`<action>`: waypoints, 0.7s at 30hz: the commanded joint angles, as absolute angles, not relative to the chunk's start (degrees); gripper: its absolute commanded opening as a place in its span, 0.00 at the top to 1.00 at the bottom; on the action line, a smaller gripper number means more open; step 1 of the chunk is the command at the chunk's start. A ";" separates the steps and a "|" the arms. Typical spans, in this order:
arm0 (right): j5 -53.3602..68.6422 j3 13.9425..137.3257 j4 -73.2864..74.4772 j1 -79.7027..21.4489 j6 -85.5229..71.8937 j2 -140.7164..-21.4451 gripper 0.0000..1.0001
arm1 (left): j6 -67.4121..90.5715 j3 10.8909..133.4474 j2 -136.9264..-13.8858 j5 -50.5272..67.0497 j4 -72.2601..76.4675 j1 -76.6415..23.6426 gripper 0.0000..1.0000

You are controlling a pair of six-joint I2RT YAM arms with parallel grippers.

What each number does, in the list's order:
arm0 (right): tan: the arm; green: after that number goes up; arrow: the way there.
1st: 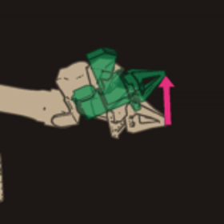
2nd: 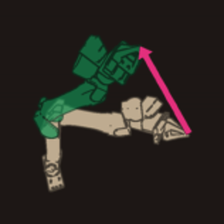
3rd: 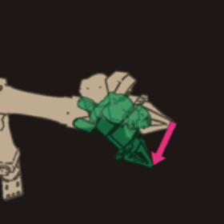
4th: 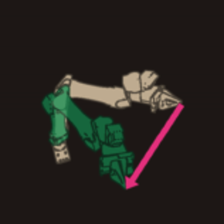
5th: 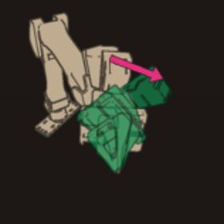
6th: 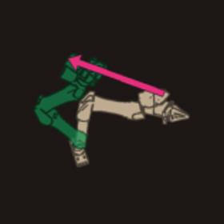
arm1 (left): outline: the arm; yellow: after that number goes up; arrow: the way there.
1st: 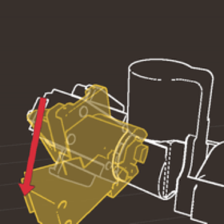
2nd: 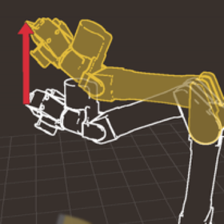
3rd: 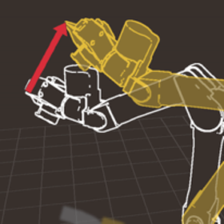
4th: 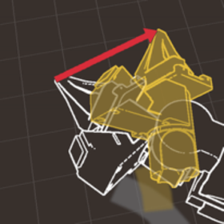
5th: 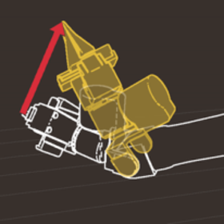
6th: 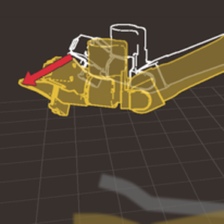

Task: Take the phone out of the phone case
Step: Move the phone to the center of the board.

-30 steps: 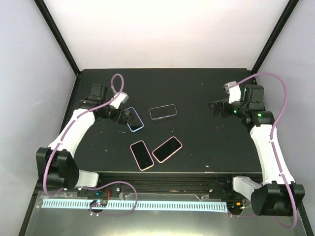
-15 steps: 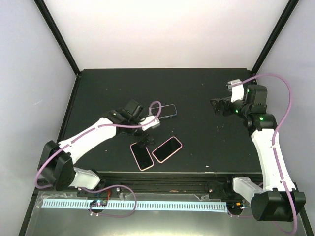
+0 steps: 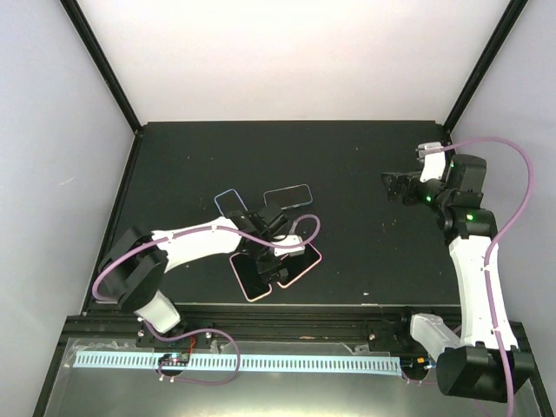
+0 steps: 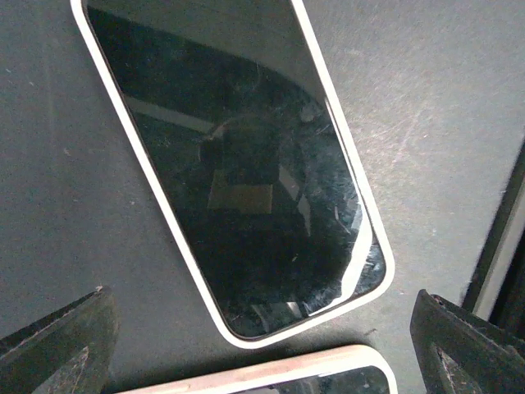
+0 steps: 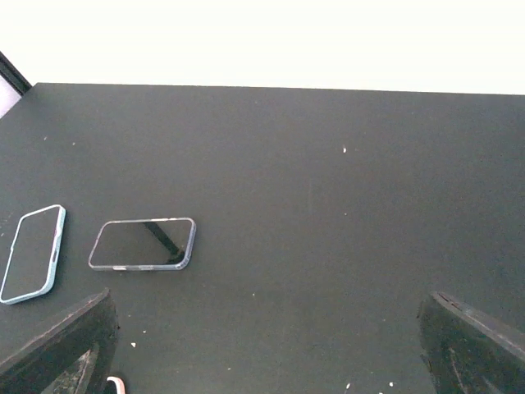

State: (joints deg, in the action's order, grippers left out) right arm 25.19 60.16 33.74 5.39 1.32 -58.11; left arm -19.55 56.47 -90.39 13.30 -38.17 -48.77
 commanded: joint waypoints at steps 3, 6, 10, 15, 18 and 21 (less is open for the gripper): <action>27.37 58.09 30.93 7.06 0.26 -55.27 0.00 | -19.62 56.21 -93.71 9.41 -33.74 -50.41 0.01; 27.79 57.79 30.59 7.28 0.22 -55.00 0.00 | -19.15 56.46 -95.00 8.81 -32.85 -51.30 0.01; 27.93 58.24 30.27 7.36 0.26 -55.63 0.00 | -18.46 56.86 -96.46 9.84 -32.38 -52.82 0.01; 25.86 57.90 29.85 7.54 0.18 -55.18 0.00 | -17.04 58.34 -98.65 7.97 -31.14 -54.32 0.01; 25.58 57.49 29.64 7.65 0.08 -54.89 0.00 | -16.36 59.11 -99.97 3.71 -30.06 -55.59 0.01; 24.83 57.27 29.11 7.68 -0.44 -54.65 0.00 | -15.94 59.01 -100.94 -1.34 -28.73 -57.14 0.01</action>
State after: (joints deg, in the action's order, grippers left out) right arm 26.44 57.91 31.22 7.22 0.84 -55.57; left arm -17.23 57.10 -99.42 5.78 -31.75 -55.13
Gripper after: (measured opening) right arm 1.000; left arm 0.989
